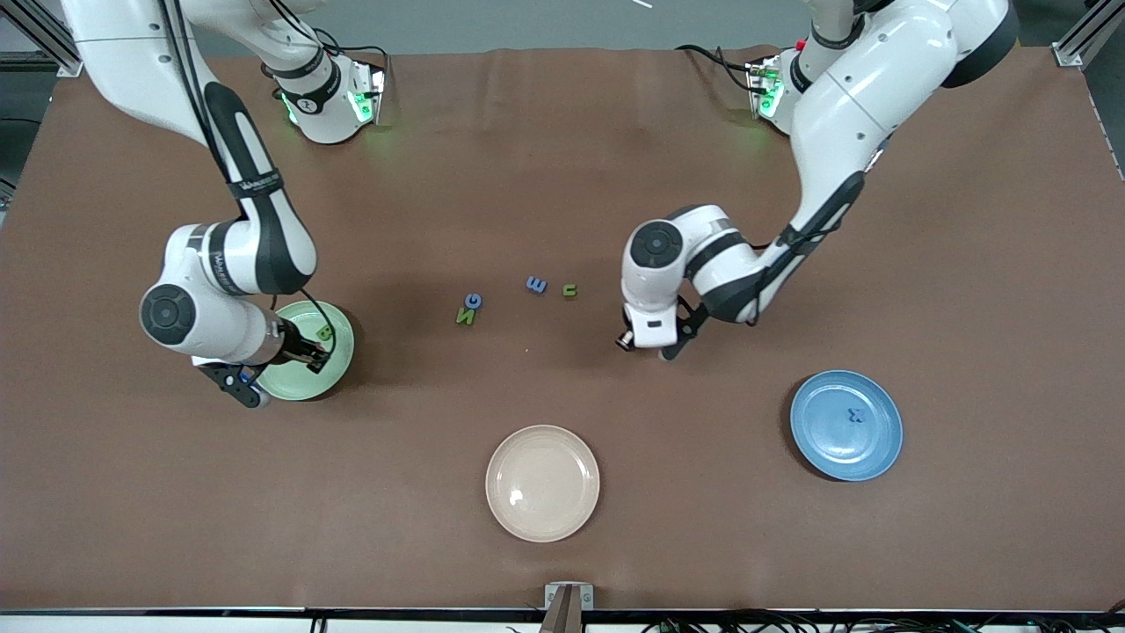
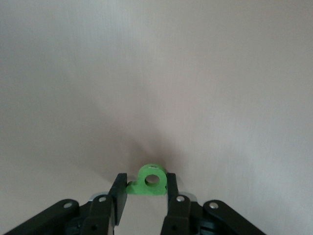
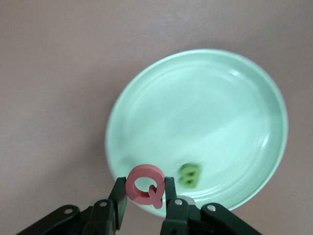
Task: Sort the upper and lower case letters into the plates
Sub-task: 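Carry Q to the green plate while the left gripper carries b to blue plate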
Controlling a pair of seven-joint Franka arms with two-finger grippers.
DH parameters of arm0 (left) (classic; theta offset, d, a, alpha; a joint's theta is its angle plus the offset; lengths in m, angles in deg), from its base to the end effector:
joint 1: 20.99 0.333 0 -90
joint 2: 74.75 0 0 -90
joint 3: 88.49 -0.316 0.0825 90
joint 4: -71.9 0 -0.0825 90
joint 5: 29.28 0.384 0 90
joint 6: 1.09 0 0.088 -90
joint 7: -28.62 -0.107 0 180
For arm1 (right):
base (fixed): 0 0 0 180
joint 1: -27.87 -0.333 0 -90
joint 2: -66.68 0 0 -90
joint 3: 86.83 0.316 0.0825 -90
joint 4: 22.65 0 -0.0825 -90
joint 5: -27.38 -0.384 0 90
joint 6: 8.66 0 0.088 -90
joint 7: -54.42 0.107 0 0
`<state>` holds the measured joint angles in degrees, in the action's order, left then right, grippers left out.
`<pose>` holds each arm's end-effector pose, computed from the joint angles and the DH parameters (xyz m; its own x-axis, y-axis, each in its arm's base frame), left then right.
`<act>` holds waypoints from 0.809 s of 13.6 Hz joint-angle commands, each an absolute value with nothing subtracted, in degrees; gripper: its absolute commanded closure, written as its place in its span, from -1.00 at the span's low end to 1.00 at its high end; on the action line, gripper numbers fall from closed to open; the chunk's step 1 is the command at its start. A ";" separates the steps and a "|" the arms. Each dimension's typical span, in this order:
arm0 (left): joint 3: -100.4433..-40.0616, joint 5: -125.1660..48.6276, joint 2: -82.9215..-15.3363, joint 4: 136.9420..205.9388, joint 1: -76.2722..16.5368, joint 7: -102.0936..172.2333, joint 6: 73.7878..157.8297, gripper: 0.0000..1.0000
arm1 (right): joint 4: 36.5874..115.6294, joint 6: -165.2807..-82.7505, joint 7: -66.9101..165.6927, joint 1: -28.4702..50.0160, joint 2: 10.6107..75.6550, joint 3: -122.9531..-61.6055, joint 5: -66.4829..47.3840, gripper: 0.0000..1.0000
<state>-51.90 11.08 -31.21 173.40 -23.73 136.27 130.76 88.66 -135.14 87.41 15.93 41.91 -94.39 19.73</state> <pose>0.5324 -0.3763 0.1931 0.6746 0.7337 0.0809 0.7364 -0.6766 -0.0046 0.6002 0.0530 0.2479 0.8236 -0.5450 -0.1570 -0.5434 -0.8376 0.0567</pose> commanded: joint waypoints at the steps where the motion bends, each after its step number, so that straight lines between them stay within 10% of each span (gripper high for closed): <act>1: -51.23 11.42 -35.19 172.90 -18.65 126.31 124.97 0.84 | 95.98 -140.03 80.20 20.04 44.97 -93.69 20.97 1.00; 11: -50.43 10.98 -36.18 172.54 2.37 91.02 122.47 0.74 | 104.35 -150.69 74.02 23.56 44.45 -93.60 20.97 0.76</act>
<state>-51.11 11.06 -36.93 172.08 0.61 92.46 121.80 102.39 -150.38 74.22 22.69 42.25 -94.37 20.26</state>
